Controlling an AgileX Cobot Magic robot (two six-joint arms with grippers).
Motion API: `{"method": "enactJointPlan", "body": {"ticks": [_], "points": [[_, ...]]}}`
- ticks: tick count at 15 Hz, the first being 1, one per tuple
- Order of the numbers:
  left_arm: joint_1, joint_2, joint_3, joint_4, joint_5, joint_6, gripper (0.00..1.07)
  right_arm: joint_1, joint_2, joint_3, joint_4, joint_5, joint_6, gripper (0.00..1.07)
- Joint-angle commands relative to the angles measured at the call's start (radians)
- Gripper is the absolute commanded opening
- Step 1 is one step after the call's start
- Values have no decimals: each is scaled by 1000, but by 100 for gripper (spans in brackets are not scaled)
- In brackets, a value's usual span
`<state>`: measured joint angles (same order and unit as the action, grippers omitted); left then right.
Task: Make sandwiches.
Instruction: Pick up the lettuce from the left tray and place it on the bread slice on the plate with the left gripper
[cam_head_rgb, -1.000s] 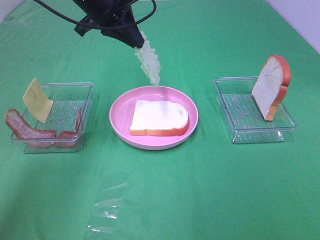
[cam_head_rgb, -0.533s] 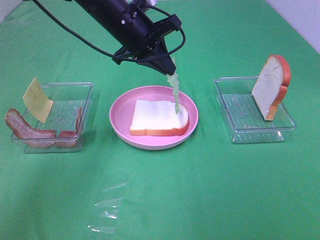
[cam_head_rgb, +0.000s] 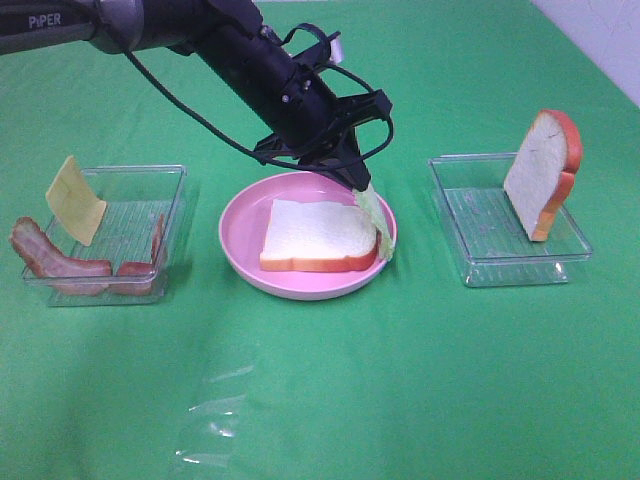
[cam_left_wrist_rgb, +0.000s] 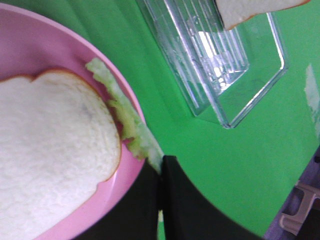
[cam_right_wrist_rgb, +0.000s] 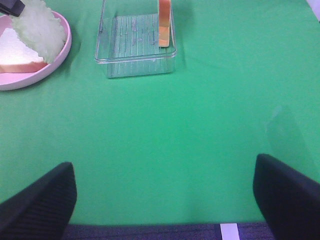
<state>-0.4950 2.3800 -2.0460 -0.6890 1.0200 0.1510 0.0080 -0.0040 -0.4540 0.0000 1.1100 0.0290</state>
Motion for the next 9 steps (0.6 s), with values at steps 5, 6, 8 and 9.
{"method": "enactJointPlan", "body": {"ticks": [5, 6, 8, 9], "points": [[-5, 0, -6, 239, 25, -69, 0, -2, -28, 2, 0, -11, -11, 92], [-5, 0, -6, 275, 26, -69, 0, -2, -28, 2, 0, -11, -11, 92], [-5, 0, -6, 342, 29, -71, 0, -2, -28, 2, 0, -11, -11, 92], [-5, 0, -6, 353, 33, -71, 0, -2, -28, 2, 0, -11, -11, 92]]}}
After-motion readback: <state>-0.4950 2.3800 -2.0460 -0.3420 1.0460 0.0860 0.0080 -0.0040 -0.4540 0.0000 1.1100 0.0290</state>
